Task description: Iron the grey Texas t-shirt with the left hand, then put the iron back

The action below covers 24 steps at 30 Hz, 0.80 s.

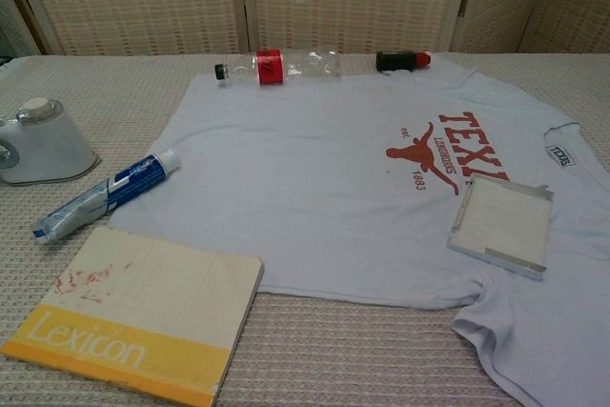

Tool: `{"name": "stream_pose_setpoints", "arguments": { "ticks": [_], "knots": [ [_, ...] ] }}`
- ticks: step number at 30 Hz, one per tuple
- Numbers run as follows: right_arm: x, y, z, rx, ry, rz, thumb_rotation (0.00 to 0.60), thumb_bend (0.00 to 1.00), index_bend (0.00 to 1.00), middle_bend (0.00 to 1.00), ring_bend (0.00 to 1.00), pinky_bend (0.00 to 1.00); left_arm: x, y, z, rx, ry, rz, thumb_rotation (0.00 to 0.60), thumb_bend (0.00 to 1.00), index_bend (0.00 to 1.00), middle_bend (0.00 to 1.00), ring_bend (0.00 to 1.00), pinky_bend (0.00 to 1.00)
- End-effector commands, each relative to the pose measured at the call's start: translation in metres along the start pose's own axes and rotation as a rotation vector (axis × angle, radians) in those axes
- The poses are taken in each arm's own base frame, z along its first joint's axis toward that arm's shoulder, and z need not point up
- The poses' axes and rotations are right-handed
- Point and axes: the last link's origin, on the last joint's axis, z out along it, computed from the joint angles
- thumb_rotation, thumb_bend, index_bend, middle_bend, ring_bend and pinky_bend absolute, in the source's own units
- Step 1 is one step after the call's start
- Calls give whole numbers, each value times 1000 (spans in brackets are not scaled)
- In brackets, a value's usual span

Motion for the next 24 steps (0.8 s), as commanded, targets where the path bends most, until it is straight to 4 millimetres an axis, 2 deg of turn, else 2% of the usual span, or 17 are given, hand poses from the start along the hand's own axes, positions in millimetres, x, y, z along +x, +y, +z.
{"name": "stream_pose_setpoints", "arguments": {
  "ticks": [1,10,18,24],
  "knots": [
    [-1,0,0,-3,-3,-1,600,5,0,102,4,100,-6,6,6,-5,7,-12,600,298,490,503,382,282],
    [-1,1,-1,-11,-3,1,600,5,0,101,4,100,-18,12,17,-8,-10,-8,600,290,626,637,478,354],
    [-2,2,-2,-26,-7,2,600,7,0,99,2,100,-20,14,21,-9,23,-53,600,279,806,879,701,614],
    [-9,0,0,-23,-48,12,600,6,0,99,3,100,-14,13,22,-30,70,-175,600,286,907,997,825,661]
  ]
}}
